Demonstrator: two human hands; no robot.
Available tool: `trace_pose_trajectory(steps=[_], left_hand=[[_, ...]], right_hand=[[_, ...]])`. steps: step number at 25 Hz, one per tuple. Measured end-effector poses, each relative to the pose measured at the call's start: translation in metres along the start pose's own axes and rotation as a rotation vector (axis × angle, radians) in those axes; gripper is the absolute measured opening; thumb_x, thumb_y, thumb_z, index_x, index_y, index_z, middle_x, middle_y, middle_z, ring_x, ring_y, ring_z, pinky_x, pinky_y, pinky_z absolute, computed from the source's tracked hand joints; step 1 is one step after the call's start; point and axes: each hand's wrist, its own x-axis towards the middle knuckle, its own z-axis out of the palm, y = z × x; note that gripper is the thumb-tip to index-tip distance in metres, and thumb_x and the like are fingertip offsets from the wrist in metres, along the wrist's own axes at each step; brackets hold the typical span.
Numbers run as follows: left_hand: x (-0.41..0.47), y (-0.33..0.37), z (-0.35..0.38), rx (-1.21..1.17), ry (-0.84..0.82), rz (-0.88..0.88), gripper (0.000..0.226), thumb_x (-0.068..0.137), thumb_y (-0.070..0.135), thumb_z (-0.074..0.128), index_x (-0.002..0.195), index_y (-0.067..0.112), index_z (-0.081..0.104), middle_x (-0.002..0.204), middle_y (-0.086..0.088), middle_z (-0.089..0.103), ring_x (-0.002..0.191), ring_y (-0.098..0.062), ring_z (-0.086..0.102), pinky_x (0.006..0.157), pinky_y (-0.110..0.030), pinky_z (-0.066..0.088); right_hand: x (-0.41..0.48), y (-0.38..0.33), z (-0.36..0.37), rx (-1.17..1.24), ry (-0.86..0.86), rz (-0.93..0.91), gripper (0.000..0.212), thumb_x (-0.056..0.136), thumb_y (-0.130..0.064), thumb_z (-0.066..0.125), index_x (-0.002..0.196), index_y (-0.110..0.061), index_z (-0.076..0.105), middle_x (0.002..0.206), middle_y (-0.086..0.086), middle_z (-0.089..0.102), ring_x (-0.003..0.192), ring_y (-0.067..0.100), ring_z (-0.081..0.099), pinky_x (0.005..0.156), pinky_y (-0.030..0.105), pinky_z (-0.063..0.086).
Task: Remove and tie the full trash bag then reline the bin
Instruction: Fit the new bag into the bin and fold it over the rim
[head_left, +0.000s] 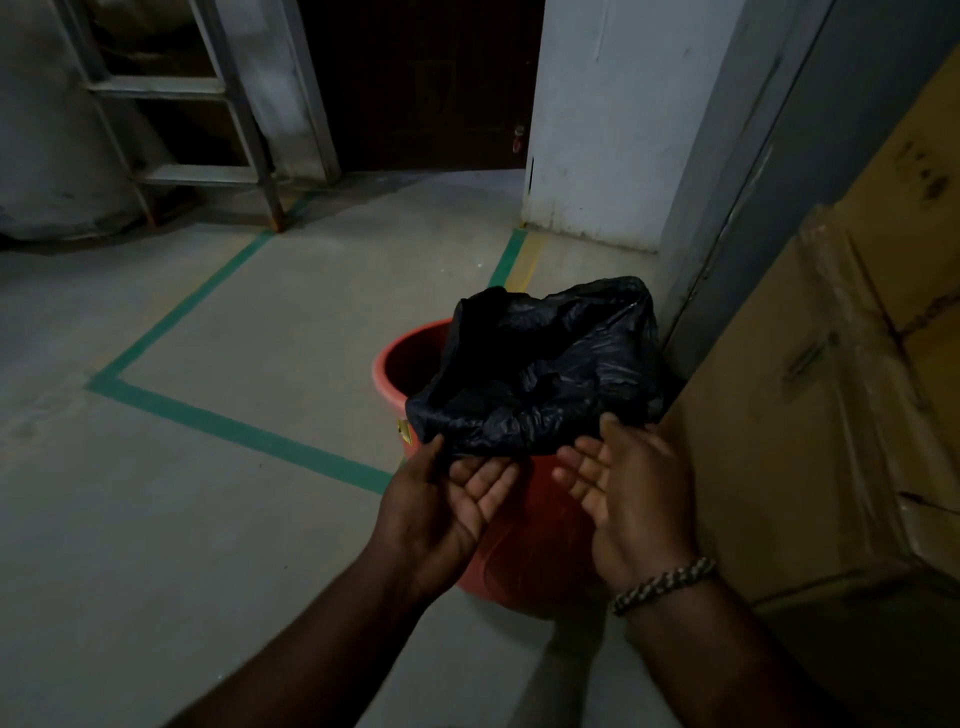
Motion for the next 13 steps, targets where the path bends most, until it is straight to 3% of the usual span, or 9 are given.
trace_pose_trajectory(steps=[4, 9, 11, 13], left_hand=[[0.001, -0.003, 0.0, 0.032, 0.001, -0.009, 0.046, 0.106, 0.031, 0.042, 0.138, 0.001, 0.054, 0.143, -0.025, 0.054, 0.129, -0.039, 0.057, 0.098, -0.048, 0.054], [-0.001, -0.008, 0.004, 0.068, -0.009, -0.021, 0.041, 0.106, 0.028, 0.04, 0.134, 0.003, 0.057, 0.129, -0.025, 0.065, 0.109, -0.034, 0.069, 0.093, -0.044, 0.057], [0.0, -0.01, 0.005, 0.084, -0.006, -0.024, 0.038, 0.105, 0.024, 0.039, 0.131, 0.003, 0.058, 0.127, -0.024, 0.067, 0.107, -0.033, 0.071, 0.093, -0.043, 0.057], [-0.001, -0.009, 0.003, 0.109, 0.021, -0.007, 0.035, 0.102, 0.018, 0.041, 0.127, 0.003, 0.06, 0.121, -0.021, 0.07, 0.104, -0.032, 0.071, 0.094, -0.043, 0.058]], right_hand=[[0.003, -0.005, 0.0, 0.048, -0.035, 0.107, 0.013, 0.106, -0.012, 0.051, 0.099, -0.007, 0.061, 0.094, 0.021, 0.067, 0.079, 0.031, 0.071, 0.069, 0.04, 0.058], [-0.004, 0.008, -0.002, 0.279, -0.125, 0.204, 0.014, 0.102, 0.0, 0.048, 0.112, -0.002, 0.058, 0.114, 0.023, 0.064, 0.1, 0.033, 0.067, 0.084, 0.044, 0.057], [-0.001, 0.009, -0.002, 0.413, -0.158, 0.224, 0.018, 0.102, -0.004, 0.05, 0.116, -0.004, 0.061, 0.119, 0.018, 0.066, 0.106, 0.03, 0.066, 0.095, 0.048, 0.052], [0.006, 0.009, -0.003, 0.467, -0.179, 0.226, 0.02, 0.102, -0.006, 0.052, 0.118, -0.008, 0.064, 0.118, 0.013, 0.07, 0.11, 0.027, 0.067, 0.095, 0.048, 0.052]])
